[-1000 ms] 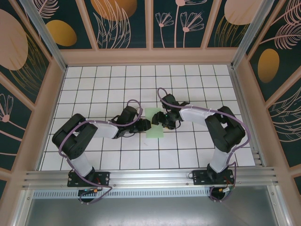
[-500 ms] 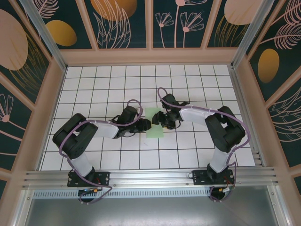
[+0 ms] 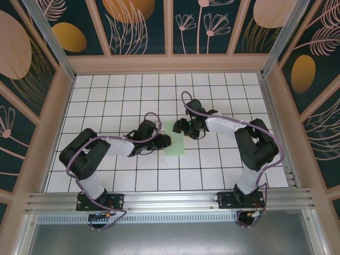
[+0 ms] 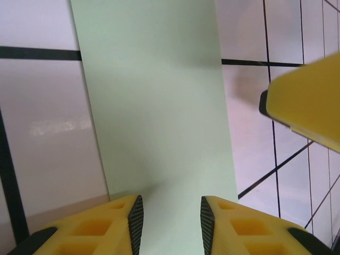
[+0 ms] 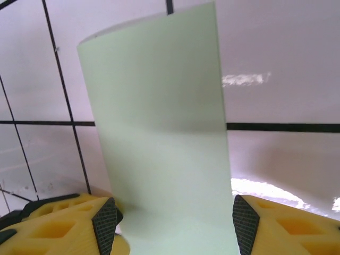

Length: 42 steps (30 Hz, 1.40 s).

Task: Fold a paper plane with a square sheet of paper (fold left side to right side)
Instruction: Rotate the paper at the center of the table, then fold the triangle a second time at the center of the table.

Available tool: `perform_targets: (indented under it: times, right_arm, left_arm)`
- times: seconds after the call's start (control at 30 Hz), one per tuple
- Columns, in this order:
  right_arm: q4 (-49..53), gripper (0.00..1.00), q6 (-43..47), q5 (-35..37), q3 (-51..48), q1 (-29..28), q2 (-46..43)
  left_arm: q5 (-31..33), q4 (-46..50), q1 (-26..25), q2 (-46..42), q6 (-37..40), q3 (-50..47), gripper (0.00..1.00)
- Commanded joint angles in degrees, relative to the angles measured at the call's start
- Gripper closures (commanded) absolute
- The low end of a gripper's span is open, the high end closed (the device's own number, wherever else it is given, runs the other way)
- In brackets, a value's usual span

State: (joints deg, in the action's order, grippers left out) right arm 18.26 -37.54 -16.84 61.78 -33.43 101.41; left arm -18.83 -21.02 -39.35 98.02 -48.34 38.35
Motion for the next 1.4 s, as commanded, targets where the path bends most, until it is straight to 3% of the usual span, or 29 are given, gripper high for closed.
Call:
perform_targets:
  times: [0.0,0.27,0.47,0.7,0.9,1.37]
  right_arm:
    - [0.90,0.36,2.18,1.54,0.68,0.24,-2.33]
    - [0.13,0.34,3.15,1.65,-0.38,0.37,-3.09]
    - [-0.48,0.32,6.15,2.95,2.57,0.37,-0.16]
    - [0.50,0.29,12.18,6.64,11.11,0.43,8.16]
    - [0.96,0.19,15.15,9.62,16.19,0.36,13.28]
    - [1.16,0.18,14.73,5.91,17.25,-1.45,15.12]
  left_arm:
    - [0.66,2.42,-0.55,-4.85,0.00,-0.29,0.60]
    - [-0.12,3.99,-1.72,-14.53,-2.04,-4.91,0.58]
    - [-0.92,2.64,-3.63,-16.74,-4.82,-8.42,0.56]
    - [-1.98,-2.16,-4.92,-14.17,-7.29,-10.03,0.56]
    - [-1.94,-3.42,-5.46,-11.34,-7.50,-9.00,0.56]
    - [-1.08,-0.76,-6.41,-7.00,-6.36,-8.41,0.56]
